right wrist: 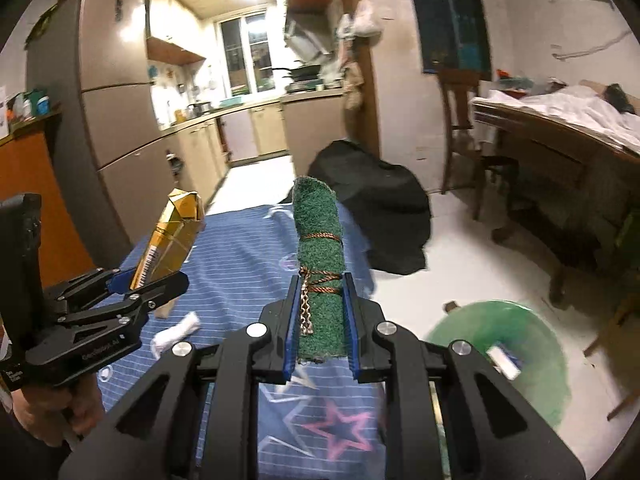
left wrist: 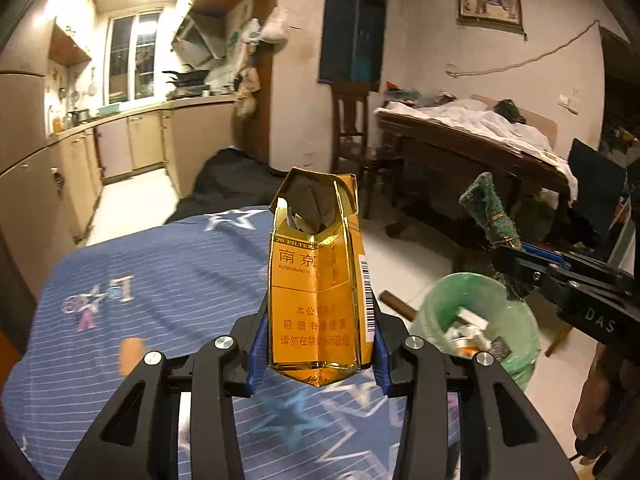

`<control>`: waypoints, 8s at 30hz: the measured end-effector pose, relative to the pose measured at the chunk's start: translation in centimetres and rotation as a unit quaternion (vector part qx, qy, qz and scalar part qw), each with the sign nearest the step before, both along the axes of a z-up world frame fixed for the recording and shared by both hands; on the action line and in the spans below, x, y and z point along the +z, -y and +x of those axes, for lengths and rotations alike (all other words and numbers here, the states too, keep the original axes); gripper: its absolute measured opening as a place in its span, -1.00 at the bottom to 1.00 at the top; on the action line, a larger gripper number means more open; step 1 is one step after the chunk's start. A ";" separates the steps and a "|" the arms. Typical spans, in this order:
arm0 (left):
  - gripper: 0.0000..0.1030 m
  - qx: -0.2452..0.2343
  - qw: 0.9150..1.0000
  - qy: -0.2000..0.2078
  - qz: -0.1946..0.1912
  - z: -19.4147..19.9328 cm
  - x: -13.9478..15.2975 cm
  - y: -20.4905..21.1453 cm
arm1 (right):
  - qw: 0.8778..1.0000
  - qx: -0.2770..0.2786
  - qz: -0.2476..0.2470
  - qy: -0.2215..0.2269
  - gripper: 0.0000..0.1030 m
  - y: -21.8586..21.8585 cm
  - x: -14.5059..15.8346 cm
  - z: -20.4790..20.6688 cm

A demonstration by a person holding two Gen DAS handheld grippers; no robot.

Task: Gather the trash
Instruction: 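Carry the cigarette pack and green scrubber over the green bin, then open both tools to drop the cigarette pack and scrubber into the bin, then swing both open tools back toward the table, then grasp the beige sponge with the left tool while the right tool grasps the white cloth roll, then carry the beige sponge and white cloth roll over the green bin, then open both tools to drop the sponge and cloth roll into the bin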

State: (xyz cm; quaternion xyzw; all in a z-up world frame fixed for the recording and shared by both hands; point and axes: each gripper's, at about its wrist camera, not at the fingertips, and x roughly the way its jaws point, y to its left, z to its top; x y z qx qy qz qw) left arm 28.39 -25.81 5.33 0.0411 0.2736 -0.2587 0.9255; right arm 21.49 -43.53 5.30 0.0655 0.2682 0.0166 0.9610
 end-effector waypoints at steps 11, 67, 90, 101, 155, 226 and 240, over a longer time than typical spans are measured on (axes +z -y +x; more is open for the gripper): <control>-0.17 -0.059 0.998 -0.015 -0.003 0.6 0.1 10.5 | 0.998 -0.065 -0.008 -0.011 -0.65 6.9 -0.1 -2.5; -0.13 -0.162 0.959 -0.209 0.102 8.7 -13.6 31.4 | 0.967 -0.114 0.082 -0.214 -0.61 21.6 -10.0 1.3; 0.22 -0.165 0.965 -0.167 0.114 7.1 -11.9 28.8 | 0.977 -0.109 0.092 -0.156 0.10 20.8 -8.6 -1.5; 0.34 -0.036 0.988 -0.123 0.084 7.6 -9.4 2.5 | 0.989 -0.009 0.100 -0.109 0.40 11.2 -9.1 -5.0; -0.46 0.207 0.974 -0.075 0.053 8.3 -11.7 -21.5 | 0.976 0.143 0.009 -0.162 -0.50 -23.8 -12.4 10.1; -0.46 -0.182 0.974 -0.120 0.058 4.5 -5.8 27.8 | 0.985 -0.072 0.009 -0.154 -0.49 16.7 -4.7 -0.3; -0.46 -0.185 0.970 -0.138 0.079 6.3 -9.5 30.2 | 0.980 -0.064 0.032 -0.185 -0.48 18.7 -6.6 0.5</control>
